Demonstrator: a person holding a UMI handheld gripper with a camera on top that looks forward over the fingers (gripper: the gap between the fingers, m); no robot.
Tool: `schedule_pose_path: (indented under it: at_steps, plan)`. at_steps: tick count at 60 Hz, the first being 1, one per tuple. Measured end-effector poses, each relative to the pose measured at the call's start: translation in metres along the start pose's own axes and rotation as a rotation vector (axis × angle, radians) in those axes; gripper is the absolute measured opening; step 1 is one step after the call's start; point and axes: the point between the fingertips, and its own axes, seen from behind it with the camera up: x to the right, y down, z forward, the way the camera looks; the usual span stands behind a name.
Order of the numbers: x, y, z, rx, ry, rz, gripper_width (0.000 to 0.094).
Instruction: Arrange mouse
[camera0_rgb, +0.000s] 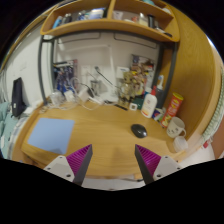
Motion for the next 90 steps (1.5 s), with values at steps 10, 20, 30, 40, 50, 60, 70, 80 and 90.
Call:
schedule_pose_path:
  at_steps: [10, 20, 30, 40, 50, 60, 70, 80, 90]
  plan:
    - [0.081, 0.031, 0.063, -0.067, 0.064, 0.015, 0.0857]
    - [0.123, 0.035, 0.126, -0.115, 0.056, 0.002, 0.0850]
    - [0.133, 0.023, 0.180, -0.141, 0.017, -0.017, 0.0851]
    - [0.143, 0.010, 0.219, -0.162, 0.001, -0.031, 0.0841]
    - [0.159, 0.005, 0.248, -0.195, -0.023, 0.010, 0.0825]
    - [0.175, 0.007, 0.261, -0.232, -0.044, 0.096, 0.0746]
    - [0.183, 0.006, 0.264, -0.215, -0.034, 0.115, 0.0558]
    - [0.178, 0.005, 0.263, -0.206, -0.020, 0.133, 0.0396]
    - [0.179, 0.004, 0.262, -0.186, 0.030, 0.134, 0.0283]
